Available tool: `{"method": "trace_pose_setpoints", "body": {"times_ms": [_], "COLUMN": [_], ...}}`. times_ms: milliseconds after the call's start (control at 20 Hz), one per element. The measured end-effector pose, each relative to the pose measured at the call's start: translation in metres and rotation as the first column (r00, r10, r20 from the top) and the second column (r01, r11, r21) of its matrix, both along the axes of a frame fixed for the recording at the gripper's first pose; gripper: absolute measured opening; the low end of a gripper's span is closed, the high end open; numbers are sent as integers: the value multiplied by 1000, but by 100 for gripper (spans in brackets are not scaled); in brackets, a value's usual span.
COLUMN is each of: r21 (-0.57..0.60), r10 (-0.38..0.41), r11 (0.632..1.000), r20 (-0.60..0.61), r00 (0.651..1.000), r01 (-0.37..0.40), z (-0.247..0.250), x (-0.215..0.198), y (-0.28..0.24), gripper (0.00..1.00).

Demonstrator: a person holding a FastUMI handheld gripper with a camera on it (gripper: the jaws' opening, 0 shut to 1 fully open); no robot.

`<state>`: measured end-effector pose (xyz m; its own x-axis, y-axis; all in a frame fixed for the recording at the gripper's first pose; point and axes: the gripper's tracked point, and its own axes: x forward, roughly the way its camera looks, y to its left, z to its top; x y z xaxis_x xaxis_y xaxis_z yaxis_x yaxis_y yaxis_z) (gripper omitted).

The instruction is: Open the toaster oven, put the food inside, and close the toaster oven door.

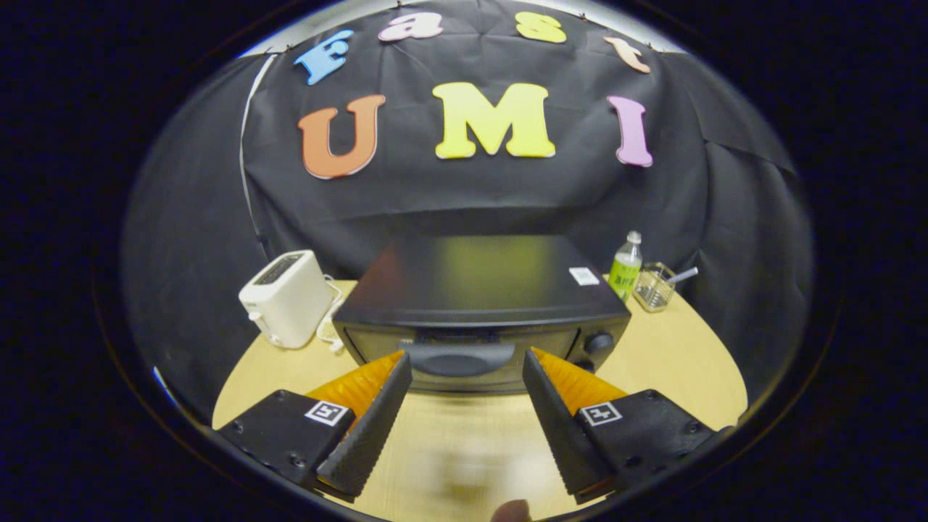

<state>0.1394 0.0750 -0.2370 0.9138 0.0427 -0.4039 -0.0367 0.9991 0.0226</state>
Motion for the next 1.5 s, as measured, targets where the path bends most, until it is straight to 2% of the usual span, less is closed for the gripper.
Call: {"method": "trace_pose_setpoints", "body": {"times_ms": [300,600,850,1150,1500], "r21": [16,27,14,56,55], "r10": [39,30,10,-5,-45], "r11": [999,999,1000,998,998], "r20": [165,269,357,394,392], "r00": [986,963,934,919,919], "r01": [-42,-39,-16,-19,25], "z": [122,201,227,227,225], "x": [-35,-90,-135,-179,-194], "y": [0,-9,-14,-11,-24], "gripper": [100,100,100,100,100]}}
